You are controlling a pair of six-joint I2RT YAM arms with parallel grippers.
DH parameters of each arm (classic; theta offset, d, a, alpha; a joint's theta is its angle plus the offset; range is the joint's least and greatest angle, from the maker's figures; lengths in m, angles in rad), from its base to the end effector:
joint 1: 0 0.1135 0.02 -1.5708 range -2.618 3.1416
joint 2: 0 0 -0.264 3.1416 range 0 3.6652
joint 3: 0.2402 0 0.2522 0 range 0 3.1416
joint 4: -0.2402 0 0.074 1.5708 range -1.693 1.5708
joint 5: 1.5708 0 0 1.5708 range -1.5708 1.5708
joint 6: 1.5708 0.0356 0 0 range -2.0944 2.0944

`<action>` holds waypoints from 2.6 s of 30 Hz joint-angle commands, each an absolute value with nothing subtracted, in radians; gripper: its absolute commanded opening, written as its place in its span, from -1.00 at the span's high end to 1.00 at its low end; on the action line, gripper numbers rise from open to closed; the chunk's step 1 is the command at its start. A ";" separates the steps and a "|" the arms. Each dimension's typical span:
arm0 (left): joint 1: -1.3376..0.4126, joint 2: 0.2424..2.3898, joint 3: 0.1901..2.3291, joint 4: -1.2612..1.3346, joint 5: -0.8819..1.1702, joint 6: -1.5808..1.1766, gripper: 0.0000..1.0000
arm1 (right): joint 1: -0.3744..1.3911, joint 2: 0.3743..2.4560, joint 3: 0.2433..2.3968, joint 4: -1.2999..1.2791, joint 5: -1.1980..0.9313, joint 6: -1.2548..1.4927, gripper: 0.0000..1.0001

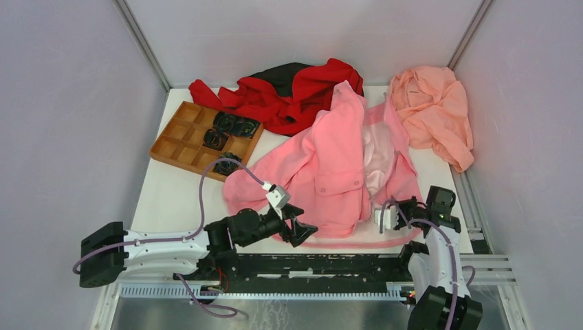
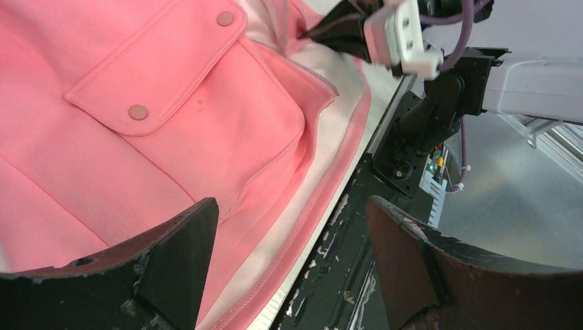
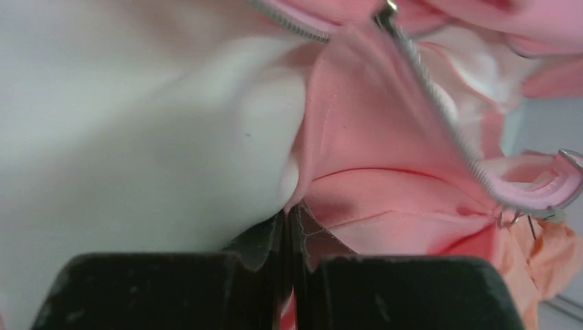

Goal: Zip up the jacket
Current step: Flatten out the jacket at the center of the board.

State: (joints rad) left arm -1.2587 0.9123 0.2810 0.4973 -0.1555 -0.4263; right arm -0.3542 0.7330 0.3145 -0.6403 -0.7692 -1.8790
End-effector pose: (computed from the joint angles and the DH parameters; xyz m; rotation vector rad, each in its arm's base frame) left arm 0.0666 -0.1885 0.2116 0.6262 1.7250 -1.0996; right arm 0.1219 -0.0187 0.1586 -1.7174 1.4549 -0.1290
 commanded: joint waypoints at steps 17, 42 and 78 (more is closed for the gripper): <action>-1.263 0.985 0.336 0.534 -0.158 -0.412 -0.71 | -0.318 0.705 0.458 -1.257 -0.707 -2.294 -0.16; -1.262 1.067 0.364 0.659 -0.142 -0.520 -0.69 | -0.239 1.251 0.954 -0.220 -0.625 -0.351 -0.87; -1.262 0.937 0.291 0.600 -0.251 -0.609 -0.59 | -0.022 1.511 1.107 -0.409 -0.316 -0.454 0.91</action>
